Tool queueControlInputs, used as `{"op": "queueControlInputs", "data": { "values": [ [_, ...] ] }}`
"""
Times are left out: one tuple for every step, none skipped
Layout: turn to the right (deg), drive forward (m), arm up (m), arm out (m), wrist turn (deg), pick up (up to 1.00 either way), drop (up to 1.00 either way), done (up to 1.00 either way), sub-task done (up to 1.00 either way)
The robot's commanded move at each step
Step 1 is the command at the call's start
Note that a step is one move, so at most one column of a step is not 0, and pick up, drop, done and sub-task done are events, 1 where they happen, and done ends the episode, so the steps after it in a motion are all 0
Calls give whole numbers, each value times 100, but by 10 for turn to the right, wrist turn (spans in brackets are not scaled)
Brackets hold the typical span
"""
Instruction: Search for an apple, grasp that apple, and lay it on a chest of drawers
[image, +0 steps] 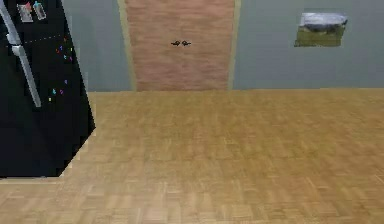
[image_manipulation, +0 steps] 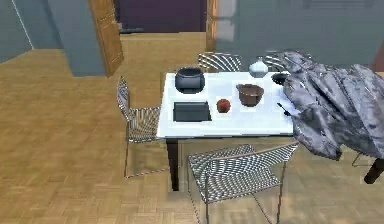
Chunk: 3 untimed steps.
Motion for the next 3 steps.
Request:
{"op": "queueControlInputs", "data": {
  "values": [
    [450, 0, 0, 0, 0, 0, 0, 0, 0],
    [0, 50, 0, 0, 0, 0, 0, 0, 0],
    [270, 0, 0, 0, 0, 0, 0, 0, 0]
  ]
}}
